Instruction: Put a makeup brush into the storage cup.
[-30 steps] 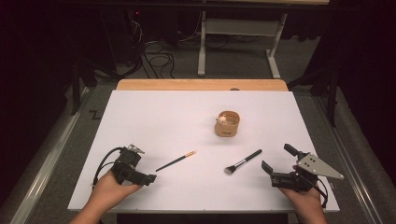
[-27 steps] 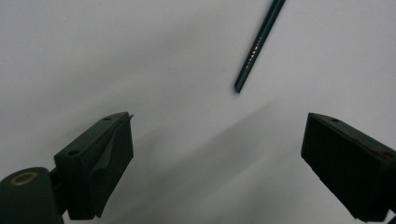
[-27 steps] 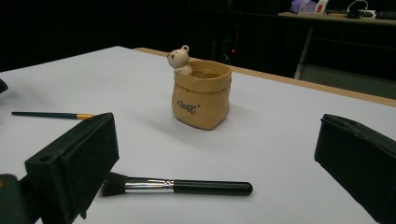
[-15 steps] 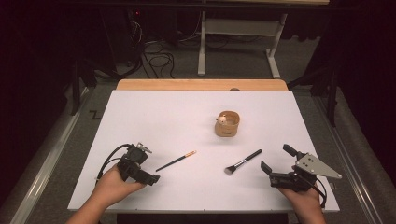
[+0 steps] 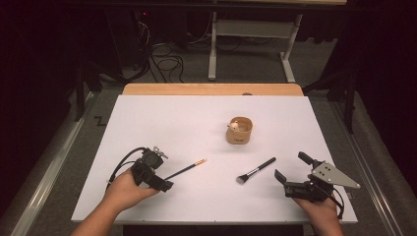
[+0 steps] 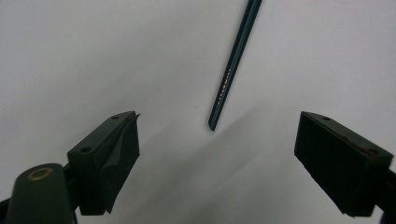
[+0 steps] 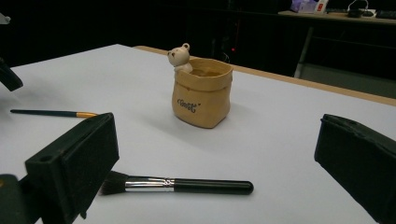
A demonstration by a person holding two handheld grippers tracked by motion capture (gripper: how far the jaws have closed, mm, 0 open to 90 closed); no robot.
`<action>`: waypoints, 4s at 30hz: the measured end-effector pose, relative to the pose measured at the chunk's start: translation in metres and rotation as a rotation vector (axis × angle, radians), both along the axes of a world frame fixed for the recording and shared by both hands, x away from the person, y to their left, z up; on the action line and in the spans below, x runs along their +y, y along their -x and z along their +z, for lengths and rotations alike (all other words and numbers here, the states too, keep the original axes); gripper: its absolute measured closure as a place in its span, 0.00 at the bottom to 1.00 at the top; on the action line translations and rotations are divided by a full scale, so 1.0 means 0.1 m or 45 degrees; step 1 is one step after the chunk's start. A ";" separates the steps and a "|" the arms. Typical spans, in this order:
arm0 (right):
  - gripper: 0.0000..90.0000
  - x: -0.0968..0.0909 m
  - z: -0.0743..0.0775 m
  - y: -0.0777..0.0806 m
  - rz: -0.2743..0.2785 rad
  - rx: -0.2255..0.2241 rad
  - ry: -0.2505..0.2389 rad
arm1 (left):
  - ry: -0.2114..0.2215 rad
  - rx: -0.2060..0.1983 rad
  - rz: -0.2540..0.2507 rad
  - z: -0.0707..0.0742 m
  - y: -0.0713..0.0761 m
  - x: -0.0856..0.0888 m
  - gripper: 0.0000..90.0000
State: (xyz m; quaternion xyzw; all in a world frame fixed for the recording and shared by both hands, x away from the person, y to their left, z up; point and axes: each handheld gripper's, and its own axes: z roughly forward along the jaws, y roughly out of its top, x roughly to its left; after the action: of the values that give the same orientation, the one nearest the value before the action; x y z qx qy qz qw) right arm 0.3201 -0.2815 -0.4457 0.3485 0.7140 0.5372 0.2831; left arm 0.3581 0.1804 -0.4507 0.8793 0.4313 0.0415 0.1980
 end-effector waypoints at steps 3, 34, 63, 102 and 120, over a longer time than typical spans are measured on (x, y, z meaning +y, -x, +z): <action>0.01 0.00 0.00 -0.01 0.004 -0.010 -0.001 | -0.001 -0.006 0.003 0.01 -0.02 -0.03 0.16; 0.01 -0.01 0.00 0.00 0.004 -0.002 -0.025 | 0.014 -0.039 -0.039 0.02 -0.19 -0.32 0.20; 0.01 -0.02 0.01 -0.01 0.009 0.000 -0.030 | 0.020 -0.009 -0.073 -0.02 -0.30 -0.39 0.49; 0.02 -0.03 -0.01 -0.03 0.014 0.008 -0.029 | -0.075 -0.010 -0.144 -0.09 -0.37 -0.52 0.85; 0.02 -0.03 -0.01 -0.03 0.017 0.009 -0.030 | -0.061 0.013 -0.129 -0.10 -0.39 -0.51 0.86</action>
State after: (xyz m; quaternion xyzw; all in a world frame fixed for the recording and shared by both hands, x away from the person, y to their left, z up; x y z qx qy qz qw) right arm 0.3227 -0.2840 -0.4469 0.3488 0.7109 0.5463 0.2729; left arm 0.3970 0.1294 -0.4610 0.9047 0.3860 0.0371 0.1767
